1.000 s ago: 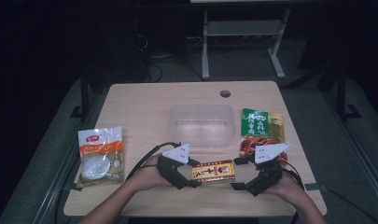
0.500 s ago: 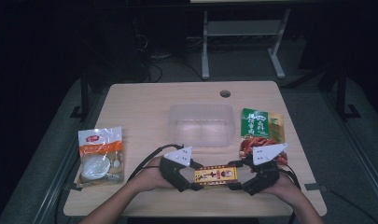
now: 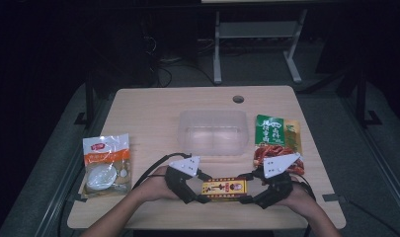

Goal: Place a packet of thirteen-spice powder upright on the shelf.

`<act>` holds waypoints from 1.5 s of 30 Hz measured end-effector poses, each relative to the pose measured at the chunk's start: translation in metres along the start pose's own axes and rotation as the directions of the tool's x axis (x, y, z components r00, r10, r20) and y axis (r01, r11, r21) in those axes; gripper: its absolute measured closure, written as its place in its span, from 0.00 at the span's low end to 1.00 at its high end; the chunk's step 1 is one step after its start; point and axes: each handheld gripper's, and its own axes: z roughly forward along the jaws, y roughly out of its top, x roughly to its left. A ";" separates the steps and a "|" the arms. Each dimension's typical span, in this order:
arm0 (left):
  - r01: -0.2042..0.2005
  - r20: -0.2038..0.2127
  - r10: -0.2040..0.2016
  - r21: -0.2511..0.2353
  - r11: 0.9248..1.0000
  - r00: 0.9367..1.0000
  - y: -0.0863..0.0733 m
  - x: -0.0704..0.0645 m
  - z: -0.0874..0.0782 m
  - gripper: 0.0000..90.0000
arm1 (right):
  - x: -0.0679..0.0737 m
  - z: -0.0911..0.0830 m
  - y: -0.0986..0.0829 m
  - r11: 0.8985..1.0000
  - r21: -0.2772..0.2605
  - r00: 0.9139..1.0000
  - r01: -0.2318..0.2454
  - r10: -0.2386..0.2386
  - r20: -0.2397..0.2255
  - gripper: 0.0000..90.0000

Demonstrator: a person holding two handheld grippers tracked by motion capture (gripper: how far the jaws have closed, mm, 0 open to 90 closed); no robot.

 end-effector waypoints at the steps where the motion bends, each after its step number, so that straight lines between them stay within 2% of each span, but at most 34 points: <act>1: 0.005 0.006 -0.005 -0.002 1.000 1.000 -0.001 0.000 -0.001 0.35 | 0.000 0.000 0.001 1.000 0.002 1.000 -0.005 0.005 0.002 0.35; 4: 0.003 0.014 -0.003 0.000 1.000 1.000 -0.003 0.001 -0.001 0.35 | 0.002 0.003 0.002 1.000 0.009 1.000 -0.011 0.011 -0.001 0.36; 7: 0.011 0.006 -0.011 0.005 1.000 1.000 -0.005 0.000 -0.002 0.34 | 0.002 0.005 0.004 1.000 0.019 1.000 -0.011 0.011 0.001 0.36; 11: 0.051 -0.038 -0.051 0.003 0.999 0.998 -0.011 -0.001 -0.012 0.25 | 0.002 0.003 0.005 0.999 0.031 1.000 -0.021 0.021 0.021 0.36; 16: 0.096 -0.089 -0.092 0.037 0.995 0.992 -0.025 -0.006 -0.029 0.20 | 0.001 0.000 0.003 0.999 0.044 0.998 -0.024 0.022 0.057 0.36; 17: 0.114 -0.100 -0.111 0.031 0.993 0.989 -0.028 -0.008 -0.034 0.19 | 0.000 0.000 0.002 0.998 0.049 0.998 -0.028 0.025 0.063 0.36; 22: 0.155 -0.178 -0.149 0.017 0.988 0.973 -0.039 -0.014 -0.049 0.20 | 0.001 -0.001 0.003 0.997 0.069 0.995 -0.028 0.022 0.093 0.36; 24: 0.181 -0.201 -0.178 -0.001 0.983 0.963 -0.044 -0.017 -0.054 0.20 | 0.000 -0.002 0.004 0.997 0.070 0.995 -0.029 0.022 0.097 0.36; 27: 0.203 -0.257 -0.203 -0.028 0.979 0.945 -0.053 -0.024 -0.060 0.22 | -0.002 -0.001 0.006 0.996 0.084 0.993 -0.021 0.011 0.115 0.36; 28: 0.205 -0.269 -0.207 -0.036 0.978 0.941 -0.055 -0.027 -0.062 0.22 | -0.003 -0.002 0.008 0.996 0.087 0.993 -0.022 0.012 0.116 0.36; 32: 0.229 -0.315 -0.224 -0.022 0.973 0.922 -0.067 -0.036 -0.068 0.20 | -0.006 -0.002 0.013 0.997 0.074 0.993 -0.027 0.019 0.117 0.36; 35: 0.242 -0.327 -0.237 -0.025 0.970 0.915 -0.073 -0.039 -0.071 0.20 | -0.009 0.000 0.017 0.996 0.082 0.992 -0.029 0.018 0.128 0.36; 36: 0.242 -0.327 -0.237 -0.025 0.970 0.915 -0.073 -0.039 -0.071 0.19 | -0.009 0.000 0.017 0.996 0.082 0.992 -0.029 0.018 0.128 0.36; 37: 0.247 -0.338 -0.239 -0.021 0.969 0.910 -0.074 -0.039 -0.072 0.19 | -0.010 0.001 0.019 0.996 0.080 0.991 -0.034 0.023 0.131 0.36; 40: 0.265 -0.341 -0.260 -0.033 0.964 0.903 -0.077 -0.036 -0.073 0.16 | -0.012 0.000 0.022 0.996 0.076 0.990 -0.039 0.029 0.137 0.36; 41: 0.271 -0.348 -0.265 -0.034 0.962 0.899 -0.078 -0.036 -0.073 0.15 | -0.013 -0.001 0.024 0.996 0.073 0.990 -0.045 0.035 0.139 0.36; 44: 0.281 -0.366 -0.273 -0.034 0.959 0.890 -0.080 -0.035 -0.073 0.12 | -0.019 -0.002 0.030 0.996 0.079 0.988 -0.041 0.029 0.153 0.36; 45: 0.280 -0.371 -0.271 -0.030 0.960 0.888 -0.080 -0.035 -0.075 0.12 | -0.020 -0.002 0.033 0.996 0.081 0.987 -0.039 0.026 0.159 0.36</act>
